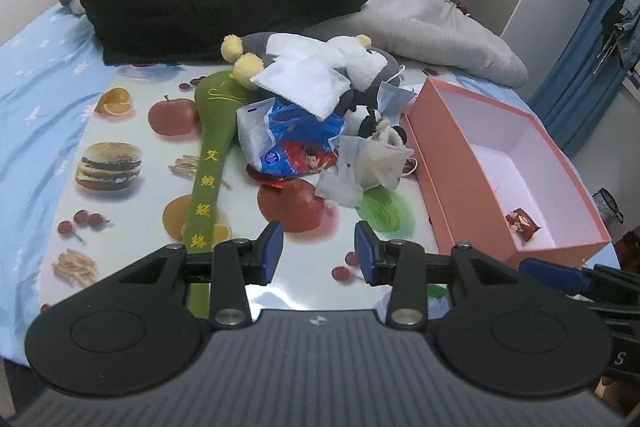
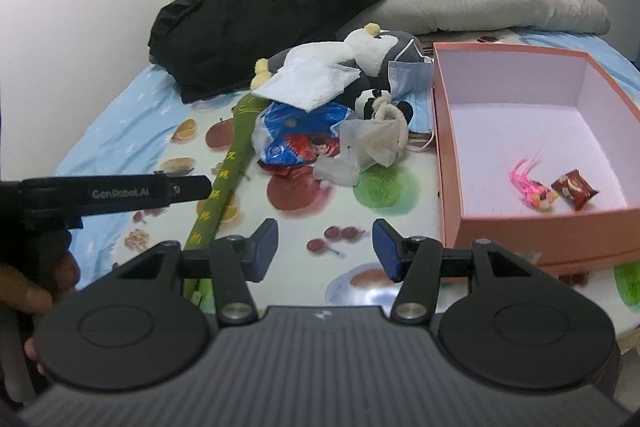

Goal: Organize soft objects
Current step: 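Withdraw both grippers from the box back toward the pile, then reach the right gripper into the pile toward the clear zip bag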

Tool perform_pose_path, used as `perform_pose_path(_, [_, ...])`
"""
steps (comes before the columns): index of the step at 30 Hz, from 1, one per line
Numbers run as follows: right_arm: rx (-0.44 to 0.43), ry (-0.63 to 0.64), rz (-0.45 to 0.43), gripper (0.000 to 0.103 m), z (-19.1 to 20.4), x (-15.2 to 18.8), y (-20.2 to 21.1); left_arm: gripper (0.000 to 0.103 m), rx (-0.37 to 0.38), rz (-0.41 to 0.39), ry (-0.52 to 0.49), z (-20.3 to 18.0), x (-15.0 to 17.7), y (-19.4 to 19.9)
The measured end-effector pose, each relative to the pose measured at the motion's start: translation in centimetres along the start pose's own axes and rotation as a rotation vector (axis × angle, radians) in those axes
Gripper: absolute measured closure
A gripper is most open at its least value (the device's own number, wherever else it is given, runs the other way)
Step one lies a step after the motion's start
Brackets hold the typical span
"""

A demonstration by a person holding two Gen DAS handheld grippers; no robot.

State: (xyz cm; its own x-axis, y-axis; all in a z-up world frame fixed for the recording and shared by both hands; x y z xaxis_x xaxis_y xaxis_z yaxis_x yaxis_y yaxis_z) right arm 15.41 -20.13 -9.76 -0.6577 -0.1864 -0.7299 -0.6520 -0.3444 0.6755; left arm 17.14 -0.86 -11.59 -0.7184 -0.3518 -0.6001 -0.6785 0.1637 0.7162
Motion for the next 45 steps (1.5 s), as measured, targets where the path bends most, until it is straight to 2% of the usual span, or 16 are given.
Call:
perform_pose_path(9, [0.028, 0.005, 0.038, 0.048, -1.9, -3.2, -4.4, 0.058, 0.032, 0.038, -0.009, -0.8, -1.9, -5.4])
perform_pose_path(18, [0.034, 0.010, 0.096, 0.048, -3.2, -5.4, -10.0, 0.058, 0.047, 0.130, 0.039, 0.4, -2.8, -12.6])
perform_pose_path(21, [0.042, 0.003, 0.120, 0.048, -3.8, -5.9, -12.3, 0.038, 0.068, 0.152, 0.032, 0.2, -2.8, -14.9])
perform_pose_path(28, [0.039, 0.001, 0.159, 0.048, -4.5, -7.2, -16.8, 0.038, 0.082, 0.189, 0.009, -0.2, -3.1, -20.0])
perform_pose_path(33, [0.103, -0.001, 0.182, 0.048, -5.8, -7.6, -19.6, 0.039, 0.084, 0.198, 0.020, 0.1, -3.8, -22.6])
perform_pose_path(35, [0.130, -0.001, 0.192, 0.048, -6.4, -7.6, -20.6, 0.043, 0.084, 0.214, 0.023, 0.1, -3.9, -23.5])
perform_pose_path(39, [0.131, -0.020, 0.217, 0.050, -7.2, -7.2, -22.4, 0.057, 0.111, 0.224, 0.032, -0.4, -3.6, -24.3])
perform_pose_path(41, [0.119, -0.027, 0.216, 0.052, -7.3, -7.2, -22.7, 0.062, 0.112, 0.224, 0.031, -0.5, -3.5, -24.4])
perform_pose_path(43, [0.119, -0.024, 0.216, 0.057, -7.2, -7.3, -22.8, 0.071, 0.098, 0.216, 0.031, -0.5, -3.5, -24.4])
perform_pose_path(45, [0.117, -0.022, 0.209, 0.063, -7.1, -7.4, -22.6, 0.075, 0.090, 0.210, 0.029, -0.4, -3.5, -24.3])
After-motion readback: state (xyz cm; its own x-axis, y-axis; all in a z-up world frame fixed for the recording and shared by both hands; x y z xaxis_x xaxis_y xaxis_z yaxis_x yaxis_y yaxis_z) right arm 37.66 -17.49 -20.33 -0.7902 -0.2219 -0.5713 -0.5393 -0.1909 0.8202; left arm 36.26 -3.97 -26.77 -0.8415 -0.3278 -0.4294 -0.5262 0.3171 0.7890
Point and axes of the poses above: each gripper's, at about its wrist camera, not at the fingertips, and y roughly against the way its jaws point, z to its left, x to its underside, the point moved 6 cm from there along -y, roughly the way its jaws point, and after that the axes turned 9 degrees about y, right-handed, at the moved point
